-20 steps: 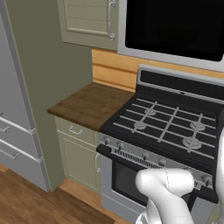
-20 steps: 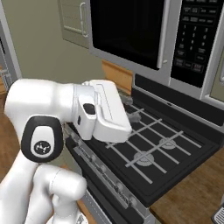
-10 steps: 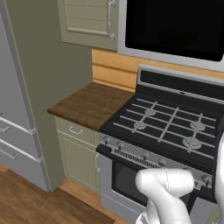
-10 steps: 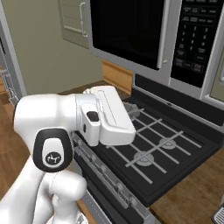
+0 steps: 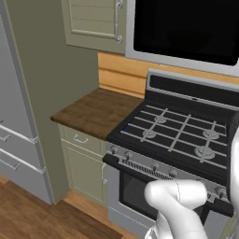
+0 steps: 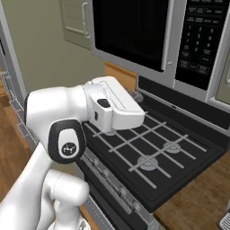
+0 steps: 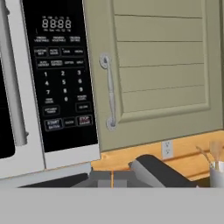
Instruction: Pick the cucumber from the sink and place it in the bowl. Then pick the bowl and place it in the microwave. Then close the microwave door and press the start button.
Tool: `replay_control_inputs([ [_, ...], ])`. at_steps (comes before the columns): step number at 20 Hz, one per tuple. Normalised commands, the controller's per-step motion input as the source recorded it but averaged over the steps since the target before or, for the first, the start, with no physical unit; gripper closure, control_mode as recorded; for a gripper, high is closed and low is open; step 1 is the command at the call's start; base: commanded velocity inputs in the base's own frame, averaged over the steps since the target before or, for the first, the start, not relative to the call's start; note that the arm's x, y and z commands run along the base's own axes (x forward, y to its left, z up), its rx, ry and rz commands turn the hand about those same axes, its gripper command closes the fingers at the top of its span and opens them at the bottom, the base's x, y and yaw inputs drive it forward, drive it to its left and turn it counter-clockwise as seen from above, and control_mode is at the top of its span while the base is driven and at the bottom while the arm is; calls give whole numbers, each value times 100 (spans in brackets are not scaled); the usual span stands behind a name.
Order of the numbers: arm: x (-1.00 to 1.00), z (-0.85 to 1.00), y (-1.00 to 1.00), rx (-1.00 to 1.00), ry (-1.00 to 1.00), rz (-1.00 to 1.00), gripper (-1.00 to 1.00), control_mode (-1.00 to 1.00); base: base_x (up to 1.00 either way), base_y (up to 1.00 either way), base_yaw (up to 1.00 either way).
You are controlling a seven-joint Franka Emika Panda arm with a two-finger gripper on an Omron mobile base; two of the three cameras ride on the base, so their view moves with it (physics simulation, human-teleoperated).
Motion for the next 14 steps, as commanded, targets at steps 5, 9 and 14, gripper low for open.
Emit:
replay_control_inputs([
  [5, 27, 6, -1, 0, 0, 18, 100, -100, 0, 0, 0],
  [9, 20, 0, 0, 0, 0, 12, 100, -100, 0, 0, 0],
  [14, 28, 0, -1, 0, 3, 5, 100, -100, 0, 0, 0],
])
